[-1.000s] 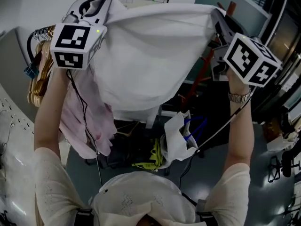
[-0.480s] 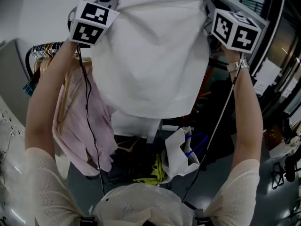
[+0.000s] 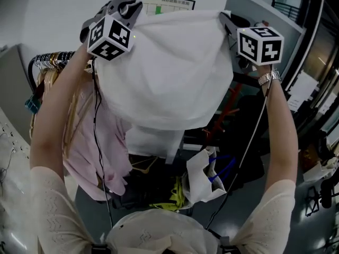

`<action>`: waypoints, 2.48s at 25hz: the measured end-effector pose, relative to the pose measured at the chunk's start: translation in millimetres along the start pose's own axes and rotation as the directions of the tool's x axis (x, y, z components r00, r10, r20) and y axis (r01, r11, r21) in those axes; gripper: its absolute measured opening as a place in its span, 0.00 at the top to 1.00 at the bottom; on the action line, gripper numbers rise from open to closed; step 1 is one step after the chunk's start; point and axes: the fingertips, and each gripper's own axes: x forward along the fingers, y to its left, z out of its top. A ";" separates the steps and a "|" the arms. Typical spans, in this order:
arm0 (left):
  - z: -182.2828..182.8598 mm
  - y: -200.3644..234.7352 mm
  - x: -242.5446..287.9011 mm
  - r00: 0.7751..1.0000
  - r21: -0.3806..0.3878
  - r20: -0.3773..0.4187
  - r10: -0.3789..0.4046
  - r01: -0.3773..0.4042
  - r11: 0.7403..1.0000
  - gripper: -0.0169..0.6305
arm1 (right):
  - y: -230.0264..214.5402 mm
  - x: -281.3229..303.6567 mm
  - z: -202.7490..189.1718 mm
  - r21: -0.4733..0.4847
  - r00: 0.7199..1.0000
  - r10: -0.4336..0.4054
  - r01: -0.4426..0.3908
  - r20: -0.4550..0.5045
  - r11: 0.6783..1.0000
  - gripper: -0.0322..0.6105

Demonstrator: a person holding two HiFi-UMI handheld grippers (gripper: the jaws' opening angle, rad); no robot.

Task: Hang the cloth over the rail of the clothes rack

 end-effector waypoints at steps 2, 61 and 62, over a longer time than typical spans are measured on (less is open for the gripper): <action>-8.0 -14.7 5.7 0.999 0.037 -0.030 -0.033 0.034 0.999 0.95 | 1.5 0.2 -5.0 0.011 0.998 0.053 -0.053 -0.038 0.999 0.90; 5.9 -27.5 7.4 0.988 -0.123 0.047 -0.145 0.150 0.981 0.94 | 165.8 132.7 17.2 -0.067 0.901 0.430 -0.433 -0.053 0.899 0.90; 9.1 -24.9 7.3 0.989 -0.101 0.051 -0.135 0.140 0.985 0.93 | 162.0 132.0 18.2 -0.059 0.905 0.424 -0.426 -0.047 0.903 0.91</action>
